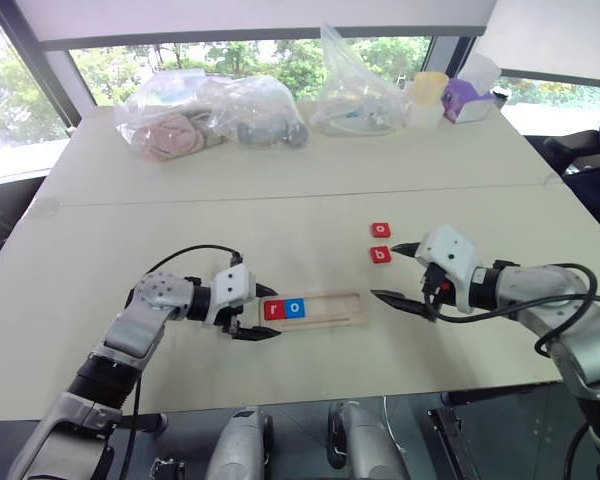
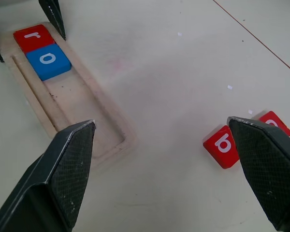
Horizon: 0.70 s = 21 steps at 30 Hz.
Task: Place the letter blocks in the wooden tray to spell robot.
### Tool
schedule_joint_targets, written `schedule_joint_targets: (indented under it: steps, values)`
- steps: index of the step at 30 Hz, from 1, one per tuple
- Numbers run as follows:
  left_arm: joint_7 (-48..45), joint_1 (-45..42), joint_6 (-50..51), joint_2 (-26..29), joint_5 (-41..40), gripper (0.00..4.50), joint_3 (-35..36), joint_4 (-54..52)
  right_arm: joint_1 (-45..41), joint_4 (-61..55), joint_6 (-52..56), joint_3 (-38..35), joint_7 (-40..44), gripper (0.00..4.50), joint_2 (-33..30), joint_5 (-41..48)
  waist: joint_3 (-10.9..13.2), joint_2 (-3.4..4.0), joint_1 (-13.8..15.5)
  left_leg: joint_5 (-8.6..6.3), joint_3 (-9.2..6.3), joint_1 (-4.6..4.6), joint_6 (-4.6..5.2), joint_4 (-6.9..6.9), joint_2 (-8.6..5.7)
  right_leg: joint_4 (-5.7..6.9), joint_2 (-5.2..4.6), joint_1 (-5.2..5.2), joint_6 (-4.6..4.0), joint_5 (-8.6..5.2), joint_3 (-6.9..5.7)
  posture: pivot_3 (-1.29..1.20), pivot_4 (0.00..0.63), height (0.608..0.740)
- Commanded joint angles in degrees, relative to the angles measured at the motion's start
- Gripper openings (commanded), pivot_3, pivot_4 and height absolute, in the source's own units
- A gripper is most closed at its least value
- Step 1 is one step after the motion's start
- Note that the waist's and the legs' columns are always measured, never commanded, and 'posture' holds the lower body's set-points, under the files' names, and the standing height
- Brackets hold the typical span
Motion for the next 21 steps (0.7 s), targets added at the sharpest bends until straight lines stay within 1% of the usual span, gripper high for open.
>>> schedule_joint_targets:
  steps: [1,9,11,12,21]
  values:
    - [0.0,0.4,-0.1,0.5,0.6,3.13,-1.0,-0.6,-1.2,-1.5,-0.6,-0.3,0.1,4.5,0.1,-0.1,0.0,0.0,0.0,0.0,0.0,0.0,0.0,0.0,0.0,0.0,0.0,0.0,0.0,0.0,0.0,0.0,0.15,0.74]
    - [1.2,0.8,-0.4,0.3,1.1,3.13,-1.2,-0.1,-1.3,-1.4,-0.7,0.2,-0.2,4.5,0.2,-0.1,0.0,0.0,0.0,0.0,0.0,0.0,0.0,0.0,0.0,0.0,-0.01,0.0,0.01,-0.01,0.0,0.0,0.15,0.74]
    - [1.4,1.0,-0.5,0.4,1.0,4.18,-1.1,-0.1,-1.3,-1.5,-0.7,0.3,-0.3,4.5,0.3,-0.1,0.0,0.0,0.0,0.0,0.0,0.0,0.0,0.0,0.0,0.0,-0.01,0.0,0.01,-0.01,0.0,0.0,0.15,0.74]
    - [1.4,1.0,-0.6,0.4,0.9,4.46,-1.0,-0.1,-1.3,-1.5,-0.7,0.3,-0.3,4.5,0.3,-0.1,0.0,0.0,0.0,0.0,0.0,0.0,0.0,0.0,0.0,0.0,-0.01,0.0,0.01,-0.01,0.0,0.0,0.15,0.74]
    - [0.6,0.4,-0.3,0.7,-0.9,4.46,0.2,-1.1,-1.4,-1.3,-0.5,0.6,-0.2,4.5,0.7,0.0,0.0,0.0,0.0,0.0,-0.01,0.0,0.0,0.0,0.0,-0.01,-0.01,-0.01,0.02,-0.01,0.0,0.0,0.15,0.74]
